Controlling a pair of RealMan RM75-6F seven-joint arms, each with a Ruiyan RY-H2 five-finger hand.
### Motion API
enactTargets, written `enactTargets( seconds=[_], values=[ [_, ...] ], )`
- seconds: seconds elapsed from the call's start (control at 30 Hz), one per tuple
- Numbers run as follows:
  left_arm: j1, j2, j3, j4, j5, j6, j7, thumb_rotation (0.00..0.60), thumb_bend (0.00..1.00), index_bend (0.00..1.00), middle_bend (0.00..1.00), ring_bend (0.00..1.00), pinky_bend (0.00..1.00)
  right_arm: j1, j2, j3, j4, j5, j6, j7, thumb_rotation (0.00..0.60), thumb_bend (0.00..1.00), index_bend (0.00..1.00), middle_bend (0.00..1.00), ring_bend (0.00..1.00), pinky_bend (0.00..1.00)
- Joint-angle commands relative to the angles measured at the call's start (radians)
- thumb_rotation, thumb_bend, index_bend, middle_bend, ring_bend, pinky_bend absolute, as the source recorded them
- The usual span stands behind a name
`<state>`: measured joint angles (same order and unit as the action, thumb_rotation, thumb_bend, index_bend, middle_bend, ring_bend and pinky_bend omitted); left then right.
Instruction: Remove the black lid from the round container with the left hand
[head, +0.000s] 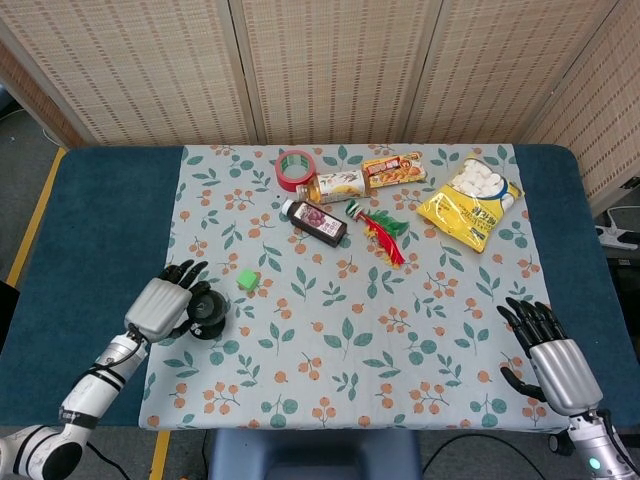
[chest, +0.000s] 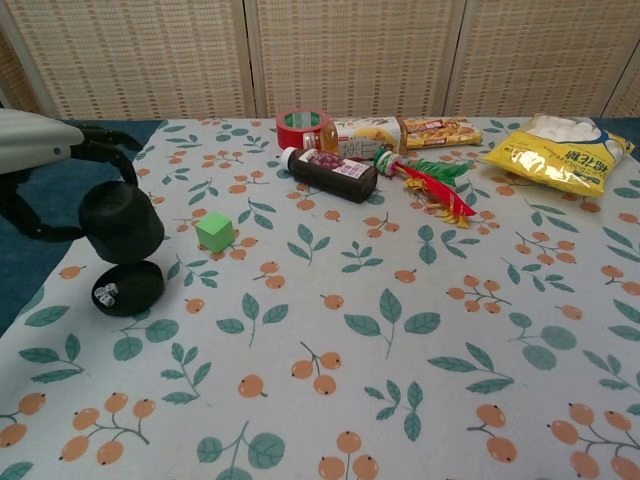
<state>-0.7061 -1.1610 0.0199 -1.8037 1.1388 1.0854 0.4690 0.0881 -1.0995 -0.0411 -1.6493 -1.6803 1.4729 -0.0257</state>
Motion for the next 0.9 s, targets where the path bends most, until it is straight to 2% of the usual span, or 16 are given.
enactTargets(
  seconds=[0.03,0.2,0.33,0.5,0.57,0.63,0.67,0.7,0.9],
  values=[
    [0.021,0.018,-0.017,0.022,0.001,0.012,-0.038,0.600,0.35,0.53,0.00,0.00,0.15,-0.001,0.000,0.000,0.000,0.000,0.001,0.000,0.600,0.17,0.00,0.00,0.00,0.00],
    [0.040,0.001,-0.032,0.149,-0.068,-0.052,-0.129,0.600,0.35,0.54,0.00,0.00,0.15,0.001,-0.002,-0.001,0.000,-0.001,-0.003,-0.004,0.600,0.18,0.00,0.00,0.00,0.00],
    [0.048,-0.018,-0.040,0.247,-0.119,-0.150,-0.231,0.600,0.36,0.53,0.00,0.00,0.15,0.002,-0.005,-0.002,-0.001,0.000,-0.008,-0.012,0.600,0.18,0.00,0.00,0.00,0.00],
    [0.043,-0.073,-0.046,0.381,-0.135,-0.231,-0.282,0.600,0.36,0.52,0.00,0.00,0.14,0.003,-0.011,-0.002,-0.004,0.002,-0.014,-0.024,0.600,0.17,0.00,0.00,0.00,0.00],
    [0.044,-0.083,-0.039,0.404,-0.132,-0.259,-0.289,0.600,0.37,0.43,0.00,0.00,0.14,0.003,-0.012,-0.002,-0.005,0.004,-0.014,-0.027,0.600,0.18,0.00,0.00,0.00,0.00],
    [0.044,-0.084,-0.036,0.407,-0.135,-0.284,-0.295,0.600,0.37,0.13,0.00,0.00,0.13,0.002,-0.013,-0.002,-0.007,0.005,-0.015,-0.032,0.600,0.18,0.00,0.00,0.00,0.00],
    [0.044,-0.084,-0.036,0.406,-0.133,-0.291,-0.299,0.600,0.37,0.03,0.00,0.00,0.13,0.003,-0.014,-0.002,-0.007,0.005,-0.015,-0.032,0.600,0.18,0.00,0.00,0.00,0.00],
    [0.045,-0.085,-0.037,0.407,-0.131,-0.293,-0.303,0.600,0.37,0.00,0.00,0.00,0.13,0.003,-0.015,-0.003,-0.007,0.004,-0.016,-0.033,0.600,0.18,0.00,0.00,0.00,0.00],
    [0.059,-0.094,-0.049,0.419,-0.099,-0.285,-0.341,0.600,0.36,0.00,0.00,0.00,0.13,0.002,-0.015,-0.004,-0.007,0.001,-0.012,-0.032,0.600,0.17,0.00,0.00,0.00,0.00]
  ],
)
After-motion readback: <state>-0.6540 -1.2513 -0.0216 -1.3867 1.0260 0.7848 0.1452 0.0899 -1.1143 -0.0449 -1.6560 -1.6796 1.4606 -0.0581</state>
